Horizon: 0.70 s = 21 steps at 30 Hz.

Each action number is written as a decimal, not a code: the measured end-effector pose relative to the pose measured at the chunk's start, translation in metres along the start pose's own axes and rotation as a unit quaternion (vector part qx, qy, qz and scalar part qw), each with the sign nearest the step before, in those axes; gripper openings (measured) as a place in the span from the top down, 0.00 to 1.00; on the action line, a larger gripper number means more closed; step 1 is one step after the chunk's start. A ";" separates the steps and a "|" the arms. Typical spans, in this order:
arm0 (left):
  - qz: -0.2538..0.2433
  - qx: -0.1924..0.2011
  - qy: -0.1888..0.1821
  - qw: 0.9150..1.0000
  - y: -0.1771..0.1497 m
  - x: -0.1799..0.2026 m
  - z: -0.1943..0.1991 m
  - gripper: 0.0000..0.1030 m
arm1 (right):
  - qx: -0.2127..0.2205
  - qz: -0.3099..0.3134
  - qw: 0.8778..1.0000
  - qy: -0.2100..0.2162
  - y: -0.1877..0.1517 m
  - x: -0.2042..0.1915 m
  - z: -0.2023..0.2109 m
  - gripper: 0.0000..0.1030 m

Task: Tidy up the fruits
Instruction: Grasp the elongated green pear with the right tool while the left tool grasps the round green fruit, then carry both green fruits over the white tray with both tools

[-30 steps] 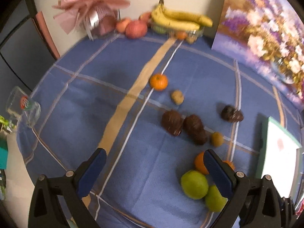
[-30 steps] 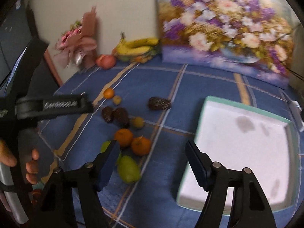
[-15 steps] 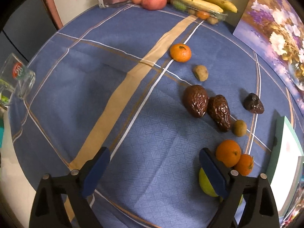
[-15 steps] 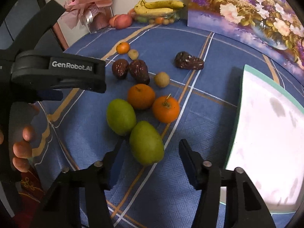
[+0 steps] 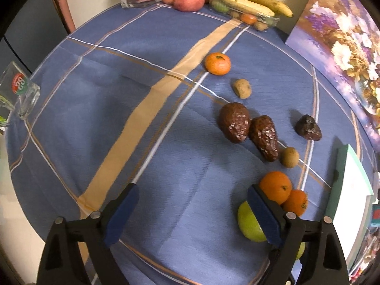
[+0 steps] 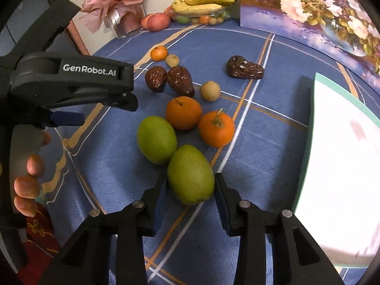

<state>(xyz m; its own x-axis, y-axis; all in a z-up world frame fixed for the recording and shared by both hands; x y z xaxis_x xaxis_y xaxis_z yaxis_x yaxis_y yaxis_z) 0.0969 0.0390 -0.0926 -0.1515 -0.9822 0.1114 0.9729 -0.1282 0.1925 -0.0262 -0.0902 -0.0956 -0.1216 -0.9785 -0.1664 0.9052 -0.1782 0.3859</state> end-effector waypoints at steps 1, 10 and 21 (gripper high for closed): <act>-0.002 -0.002 -0.005 1.000 -0.001 0.002 0.001 0.12 | 0.003 -0.006 1.000 -0.002 -0.001 0.003 0.003 0.61; -0.030 -0.024 -0.057 0.998 -0.020 0.028 0.006 0.24 | 0.054 -0.044 0.997 -0.009 0.000 0.032 0.052 0.61; -0.042 -0.050 -0.074 0.995 -0.034 0.046 -0.003 0.44 | 0.098 -0.094 0.991 -0.019 0.008 0.075 0.094 0.61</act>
<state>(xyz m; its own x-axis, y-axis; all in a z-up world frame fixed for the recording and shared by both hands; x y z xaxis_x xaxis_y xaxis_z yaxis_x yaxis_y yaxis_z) 0.0569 -0.0022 -0.0967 -0.2491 -0.9374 0.2432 0.9673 -0.2284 0.1103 -0.0665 -0.1747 -0.0198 -0.2984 -0.9289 -0.2194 0.7693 -0.3701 0.5208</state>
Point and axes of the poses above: each gripper's, at about its wrist camera, not at the fingertips, and z roughly against the way its jaws point, x to its right, y to its top, the point moved 6 cm from there along -z, roughly the way its jaws point, and after that the axes turned 4 degrees about -x, right-handed, at the moved point
